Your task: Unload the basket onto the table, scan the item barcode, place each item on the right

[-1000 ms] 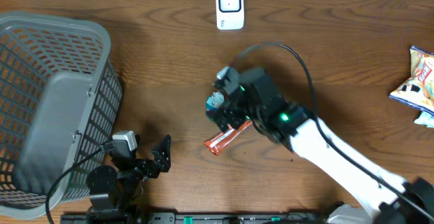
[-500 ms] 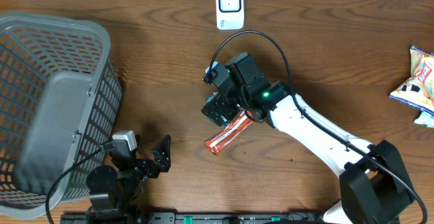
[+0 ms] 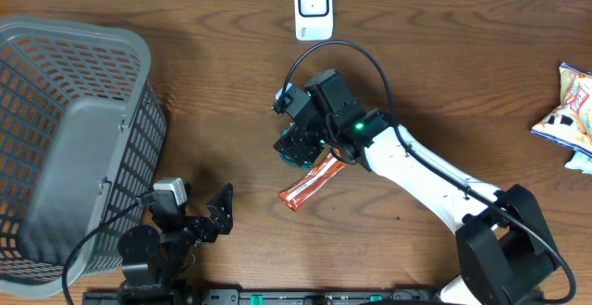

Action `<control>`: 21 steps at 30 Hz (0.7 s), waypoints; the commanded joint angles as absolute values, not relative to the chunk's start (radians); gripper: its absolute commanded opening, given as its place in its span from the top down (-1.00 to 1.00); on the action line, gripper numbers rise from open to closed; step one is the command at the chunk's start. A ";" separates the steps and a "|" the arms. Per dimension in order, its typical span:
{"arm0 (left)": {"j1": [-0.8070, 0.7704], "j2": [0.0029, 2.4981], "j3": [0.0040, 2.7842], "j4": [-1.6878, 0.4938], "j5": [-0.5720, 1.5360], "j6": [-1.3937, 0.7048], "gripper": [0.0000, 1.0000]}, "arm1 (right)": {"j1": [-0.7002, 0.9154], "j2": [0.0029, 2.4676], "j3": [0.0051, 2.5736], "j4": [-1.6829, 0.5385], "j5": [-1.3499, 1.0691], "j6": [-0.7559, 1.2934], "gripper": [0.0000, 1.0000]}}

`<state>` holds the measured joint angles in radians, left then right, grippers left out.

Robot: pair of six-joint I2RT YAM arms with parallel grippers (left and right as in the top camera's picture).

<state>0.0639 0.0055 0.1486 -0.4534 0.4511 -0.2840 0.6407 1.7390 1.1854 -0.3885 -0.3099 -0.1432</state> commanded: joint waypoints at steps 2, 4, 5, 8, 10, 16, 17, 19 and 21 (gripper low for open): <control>0.069 0.004 0.134 -0.474 0.463 -0.275 -0.98 | 0.643 1.786 1.179 -0.402 -0.305 -0.155 -0.50; 0.069 0.004 0.134 -0.474 0.463 -0.275 -0.98 | 0.643 1.793 1.174 -0.400 -0.305 -0.155 -0.50; 0.069 0.004 0.134 -0.474 0.463 -0.275 -0.98 | 0.643 1.796 1.174 -0.400 -0.305 -0.155 -0.50; 0.069 0.004 0.134 -0.474 0.463 -0.275 -0.98 | 0.643 1.819 1.174 -0.399 -0.305 -0.155 -0.40; 0.069 0.004 0.134 -0.474 0.463 -0.275 -0.98 | 0.643 1.835 1.174 -0.402 -0.305 -0.155 -0.39; 0.069 0.004 0.134 -0.474 0.463 -0.275 -0.98 | 0.643 1.822 1.176 -0.412 -0.305 -0.155 -0.61; 0.069 0.004 0.134 -0.474 0.463 -0.275 -0.98 | 0.642 1.813 1.179 -0.412 -0.305 -0.154 -0.69; 0.069 0.004 0.134 -0.474 0.464 -0.275 -0.98 | 0.642 1.785 1.179 -0.416 -0.305 -0.154 -0.98; 0.069 0.004 0.134 -0.474 0.463 -0.275 -0.98 | 0.641 1.740 1.179 -0.426 -0.305 -0.154 -0.99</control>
